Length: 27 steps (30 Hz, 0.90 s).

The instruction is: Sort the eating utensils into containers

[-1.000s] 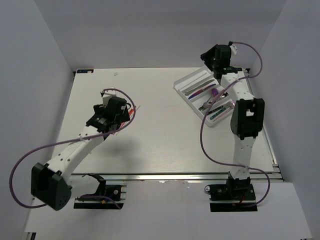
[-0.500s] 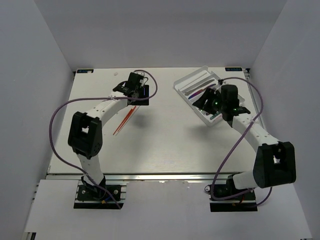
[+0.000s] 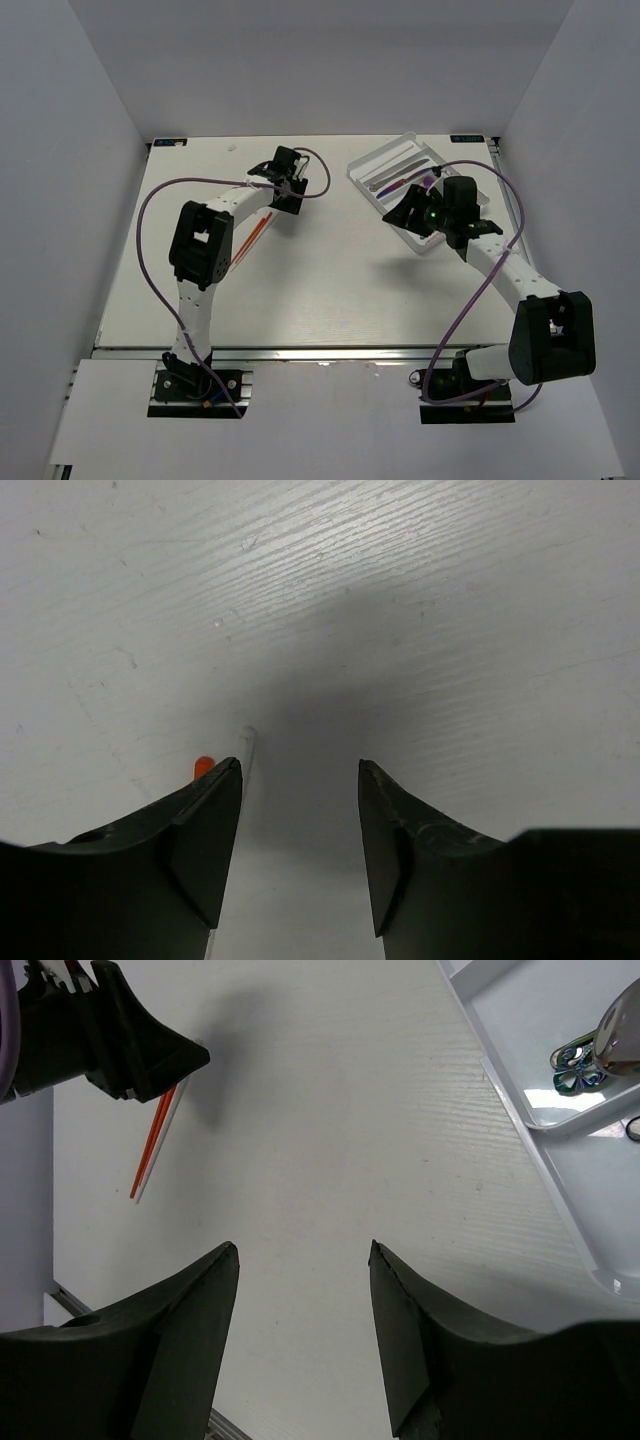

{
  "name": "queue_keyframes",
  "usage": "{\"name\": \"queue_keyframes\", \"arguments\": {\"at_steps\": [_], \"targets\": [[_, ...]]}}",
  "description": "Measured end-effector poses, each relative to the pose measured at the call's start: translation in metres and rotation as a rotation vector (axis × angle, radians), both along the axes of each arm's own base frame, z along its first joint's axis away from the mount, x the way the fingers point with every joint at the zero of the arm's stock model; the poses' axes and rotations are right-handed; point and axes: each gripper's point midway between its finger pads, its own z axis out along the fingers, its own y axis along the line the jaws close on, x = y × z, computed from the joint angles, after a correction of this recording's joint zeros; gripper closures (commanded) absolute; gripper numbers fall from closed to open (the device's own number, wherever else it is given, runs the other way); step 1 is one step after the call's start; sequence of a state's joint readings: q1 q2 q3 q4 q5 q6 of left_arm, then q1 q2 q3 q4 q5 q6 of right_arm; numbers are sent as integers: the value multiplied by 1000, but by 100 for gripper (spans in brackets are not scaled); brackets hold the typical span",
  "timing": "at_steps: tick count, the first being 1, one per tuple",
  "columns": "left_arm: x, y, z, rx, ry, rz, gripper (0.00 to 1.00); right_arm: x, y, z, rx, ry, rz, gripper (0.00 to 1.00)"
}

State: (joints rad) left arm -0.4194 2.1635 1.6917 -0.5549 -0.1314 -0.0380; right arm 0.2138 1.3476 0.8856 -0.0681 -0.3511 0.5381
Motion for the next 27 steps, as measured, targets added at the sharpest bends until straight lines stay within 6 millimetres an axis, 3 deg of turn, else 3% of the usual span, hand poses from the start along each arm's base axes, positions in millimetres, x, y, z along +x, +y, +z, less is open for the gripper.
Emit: {"name": "queue_keyframes", "arguments": {"at_steps": [11, 15, 19, 27], "targets": [[15, 22, 2, 4, -4, -26, 37, 0, 4, 2, 12, -13, 13, 39], [15, 28, -10, -13, 28, -25, 37, -4, 6, -3, 11, 1, 20, 40], [11, 24, -24, -37, 70, -41, 38, -4, 8, -3, 11, -1, 25, 40], [12, 18, -24, -62, 72, -58, 43, -6, 12, -3, 13, 1, 34, 39]]}}
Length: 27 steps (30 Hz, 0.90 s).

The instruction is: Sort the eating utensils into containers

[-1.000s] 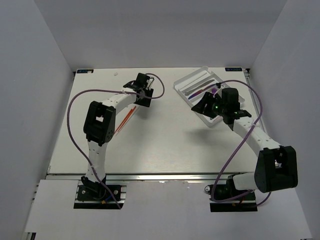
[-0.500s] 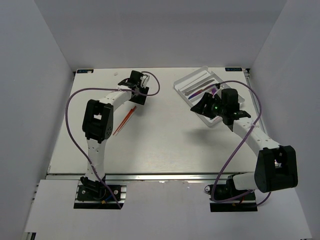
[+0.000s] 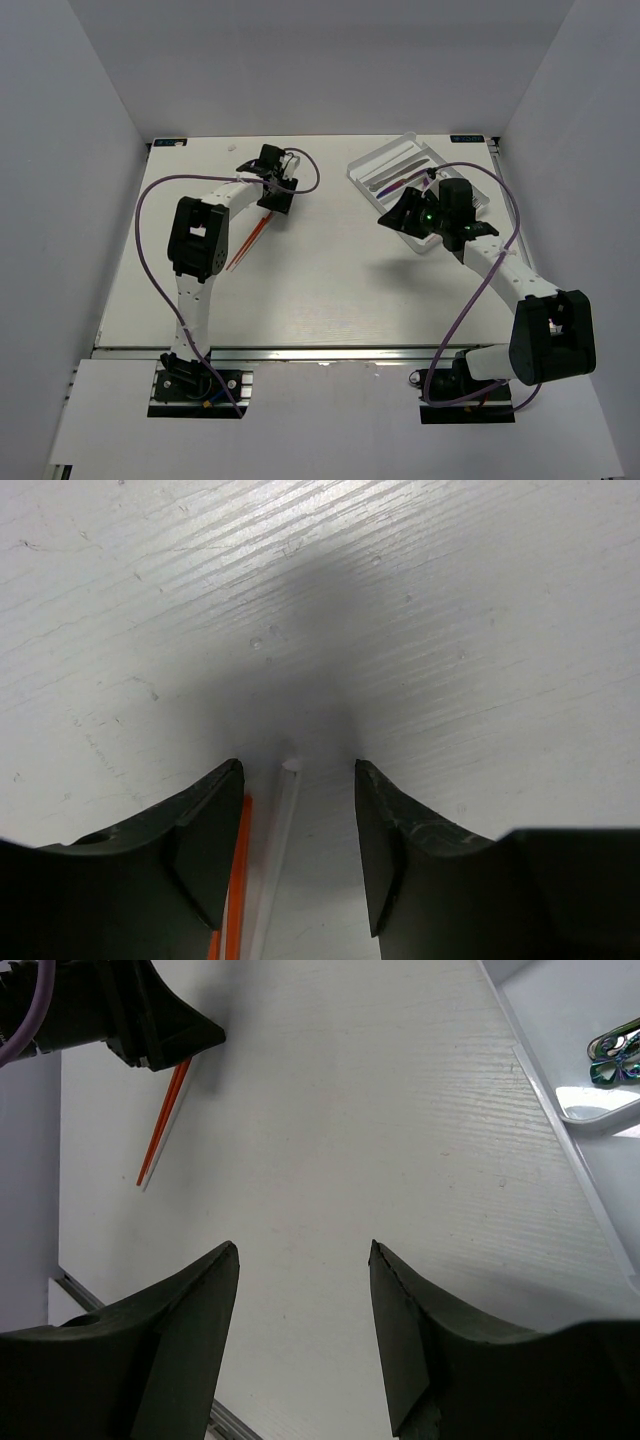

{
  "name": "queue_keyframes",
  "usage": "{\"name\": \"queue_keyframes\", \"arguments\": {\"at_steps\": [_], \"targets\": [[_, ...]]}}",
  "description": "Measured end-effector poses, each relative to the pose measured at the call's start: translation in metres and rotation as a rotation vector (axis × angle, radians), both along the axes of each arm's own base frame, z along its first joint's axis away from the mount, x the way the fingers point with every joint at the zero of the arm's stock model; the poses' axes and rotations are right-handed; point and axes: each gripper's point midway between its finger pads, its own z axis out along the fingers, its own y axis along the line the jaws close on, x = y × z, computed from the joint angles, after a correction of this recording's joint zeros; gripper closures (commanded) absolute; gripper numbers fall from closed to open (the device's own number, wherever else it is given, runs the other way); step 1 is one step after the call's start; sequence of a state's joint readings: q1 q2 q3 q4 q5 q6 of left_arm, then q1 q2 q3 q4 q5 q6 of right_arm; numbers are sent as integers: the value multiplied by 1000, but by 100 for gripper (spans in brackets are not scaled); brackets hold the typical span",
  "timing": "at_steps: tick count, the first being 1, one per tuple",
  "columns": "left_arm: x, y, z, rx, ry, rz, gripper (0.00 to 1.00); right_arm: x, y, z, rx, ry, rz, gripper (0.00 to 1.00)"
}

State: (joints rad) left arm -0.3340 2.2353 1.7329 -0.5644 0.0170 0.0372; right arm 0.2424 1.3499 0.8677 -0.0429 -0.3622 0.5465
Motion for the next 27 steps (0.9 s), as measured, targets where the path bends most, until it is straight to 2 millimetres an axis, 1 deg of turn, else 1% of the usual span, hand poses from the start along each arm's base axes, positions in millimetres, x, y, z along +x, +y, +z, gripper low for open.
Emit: {"name": "queue_keyframes", "arguments": {"at_steps": [10, 13, 14, 19, 23, 25, 27], "targets": [[-1, -2, -1, -20, -16, 33, 47, -2, 3, 0, 3, 3, 7, 39], [-7, -2, -2, -15, -30, 50, 48, -2, 4, 1, 7, 2, 7, 40], [-8, -2, -2, -8, -34, 55, 51, -1, 5, 2, 10, 0, 6, 40], [-16, -14, -2, 10, -42, 63, 55, 0, 7, 5, 24, -8, 3, 39], [-22, -18, -3, 21, -47, 78, 58, 1, 8, 7, 32, -12, 2, 39], [-25, -18, -3, 24, -51, 89, 64, 2, 11, 9, 41, -17, 5, 39], [-28, -19, -3, 27, -54, 95, 67, 2, 12, 10, 47, -20, 4, 39]]}}
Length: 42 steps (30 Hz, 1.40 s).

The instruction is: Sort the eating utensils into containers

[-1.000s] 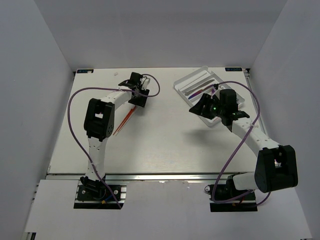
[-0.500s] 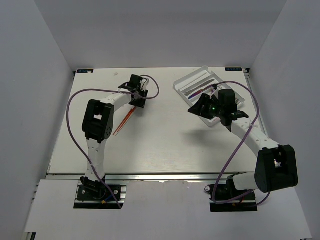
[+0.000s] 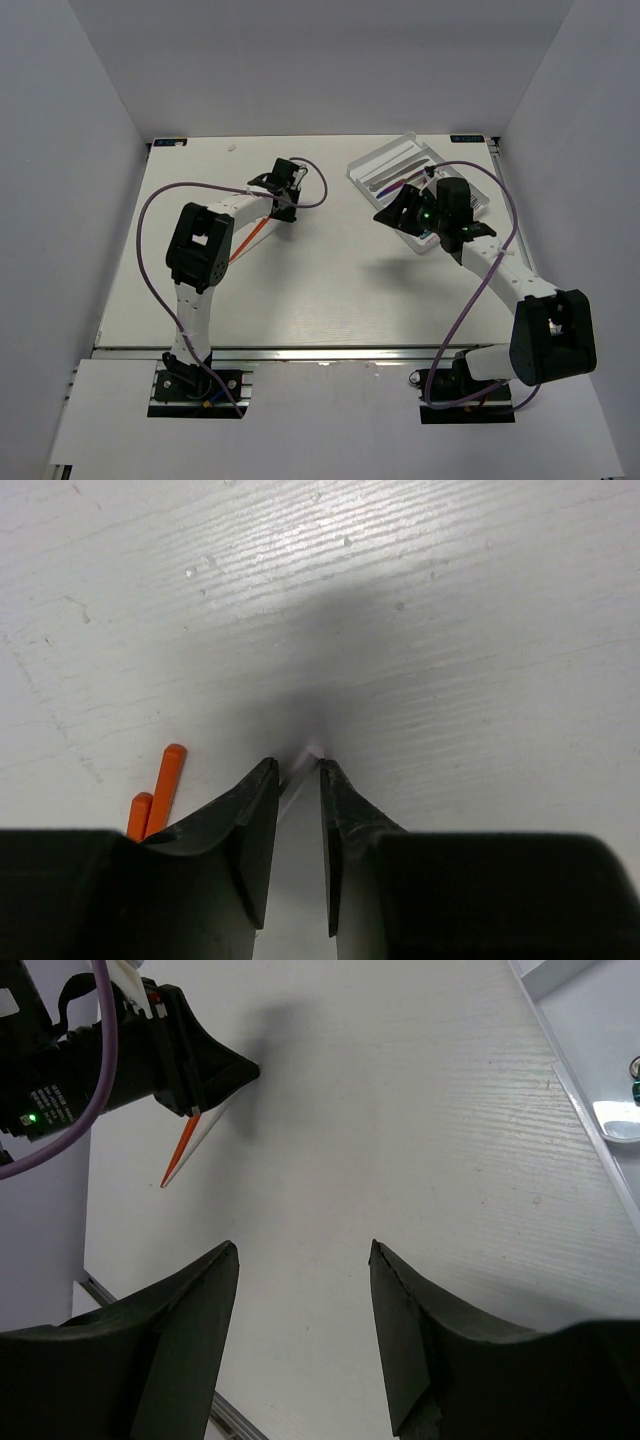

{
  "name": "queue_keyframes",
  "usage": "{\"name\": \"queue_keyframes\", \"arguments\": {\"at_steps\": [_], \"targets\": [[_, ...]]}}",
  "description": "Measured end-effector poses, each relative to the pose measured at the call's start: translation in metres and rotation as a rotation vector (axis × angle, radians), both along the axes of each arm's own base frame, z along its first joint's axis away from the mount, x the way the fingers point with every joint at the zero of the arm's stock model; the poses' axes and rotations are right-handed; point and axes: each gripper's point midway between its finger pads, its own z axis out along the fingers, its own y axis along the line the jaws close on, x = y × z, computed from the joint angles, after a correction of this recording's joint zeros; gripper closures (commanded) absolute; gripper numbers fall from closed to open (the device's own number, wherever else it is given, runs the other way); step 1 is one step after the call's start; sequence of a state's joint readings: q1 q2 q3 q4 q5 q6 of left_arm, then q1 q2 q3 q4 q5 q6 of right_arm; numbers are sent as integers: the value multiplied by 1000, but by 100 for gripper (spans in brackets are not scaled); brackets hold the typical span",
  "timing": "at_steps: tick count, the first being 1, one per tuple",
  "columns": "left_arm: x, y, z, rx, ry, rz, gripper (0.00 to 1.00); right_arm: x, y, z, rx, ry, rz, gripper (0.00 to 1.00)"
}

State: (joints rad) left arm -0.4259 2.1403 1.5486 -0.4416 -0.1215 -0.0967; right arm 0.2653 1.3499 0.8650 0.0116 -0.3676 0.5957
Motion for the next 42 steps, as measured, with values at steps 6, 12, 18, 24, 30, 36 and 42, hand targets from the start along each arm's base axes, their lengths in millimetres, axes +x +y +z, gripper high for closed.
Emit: {"name": "queue_keyframes", "arguments": {"at_steps": [6, 12, 18, 24, 30, 36, 42], "targets": [[-7, 1, 1, 55, -18, 17, 54, -3, 5, -2, 6, 2, 11, 39], [-16, 4, 1, 77, 3, 4, 51, -4, 6, -2, 6, 1, 15, 39], [-27, 3, -1, 74, 36, -40, 56, -4, 6, -2, 6, 1, 15, 39], [-32, -3, -2, 41, 58, -81, 63, -4, 6, -1, 6, 0, 15, 39], [-37, -12, -5, -25, 66, -68, 76, -4, 6, -1, 7, 0, 16, 39], [-42, -36, -6, -84, 30, -49, 92, -4, 6, -1, 7, 0, 17, 39], [-62, -87, -4, -148, 11, -58, 100, -9, 13, 3, 33, -10, 64, 33]]}}
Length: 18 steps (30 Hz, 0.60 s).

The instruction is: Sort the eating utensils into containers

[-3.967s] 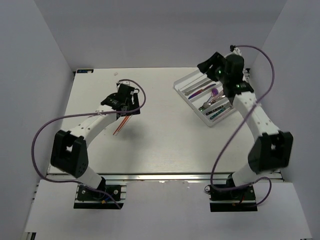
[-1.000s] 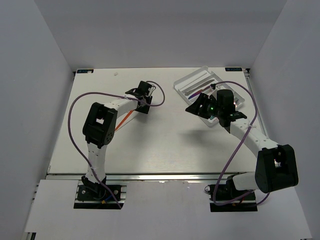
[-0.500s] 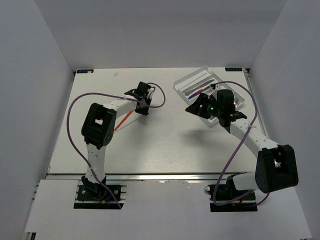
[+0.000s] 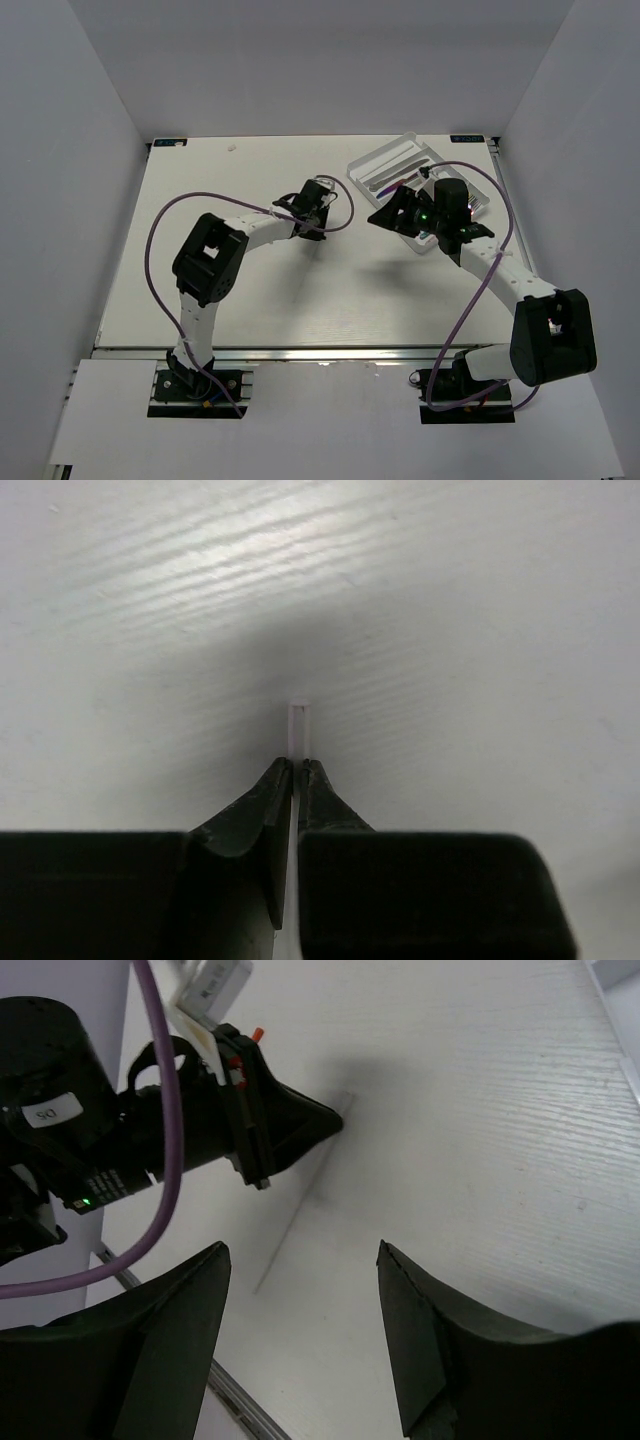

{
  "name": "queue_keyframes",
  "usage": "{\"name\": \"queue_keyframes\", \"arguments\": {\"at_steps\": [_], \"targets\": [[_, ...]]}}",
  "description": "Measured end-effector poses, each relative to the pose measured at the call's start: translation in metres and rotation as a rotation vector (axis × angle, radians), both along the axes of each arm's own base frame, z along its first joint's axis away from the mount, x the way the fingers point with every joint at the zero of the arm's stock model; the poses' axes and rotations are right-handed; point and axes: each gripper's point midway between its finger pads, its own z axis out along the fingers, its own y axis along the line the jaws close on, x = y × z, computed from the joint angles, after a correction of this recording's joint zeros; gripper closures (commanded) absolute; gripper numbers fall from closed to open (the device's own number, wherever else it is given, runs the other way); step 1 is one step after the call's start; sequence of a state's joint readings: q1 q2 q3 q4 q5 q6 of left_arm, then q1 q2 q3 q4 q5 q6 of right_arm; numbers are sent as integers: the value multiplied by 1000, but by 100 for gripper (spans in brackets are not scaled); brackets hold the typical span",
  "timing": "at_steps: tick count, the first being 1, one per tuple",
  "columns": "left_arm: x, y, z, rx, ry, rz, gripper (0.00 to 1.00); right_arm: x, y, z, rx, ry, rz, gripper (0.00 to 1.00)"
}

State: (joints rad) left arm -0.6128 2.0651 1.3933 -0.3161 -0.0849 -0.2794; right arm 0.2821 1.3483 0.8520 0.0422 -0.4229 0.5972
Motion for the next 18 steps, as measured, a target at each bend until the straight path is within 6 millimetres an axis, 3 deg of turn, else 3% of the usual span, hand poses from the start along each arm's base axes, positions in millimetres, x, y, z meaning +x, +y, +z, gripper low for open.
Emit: {"name": "queue_keyframes", "arguments": {"at_steps": [2, 5, 10, 13, 18], "targets": [[-5, -8, 2, -29, 11, 30, 100, -1, 4, 2, 19, -10, 27, 30], [-10, -12, 4, -71, 42, 114, 100, -4, 7, -2, 33, -7, 52, 18], [-20, 1, 6, -83, 95, 279, 100, -13, 4, -21, 17, 22, 42, 17], [-28, 13, 9, -63, 114, 361, 100, -13, -1, -20, 10, 13, 13, 18], [-28, 20, 39, -103, 79, 446, 100, -16, 7, -11, 53, -31, 57, 20]]}}
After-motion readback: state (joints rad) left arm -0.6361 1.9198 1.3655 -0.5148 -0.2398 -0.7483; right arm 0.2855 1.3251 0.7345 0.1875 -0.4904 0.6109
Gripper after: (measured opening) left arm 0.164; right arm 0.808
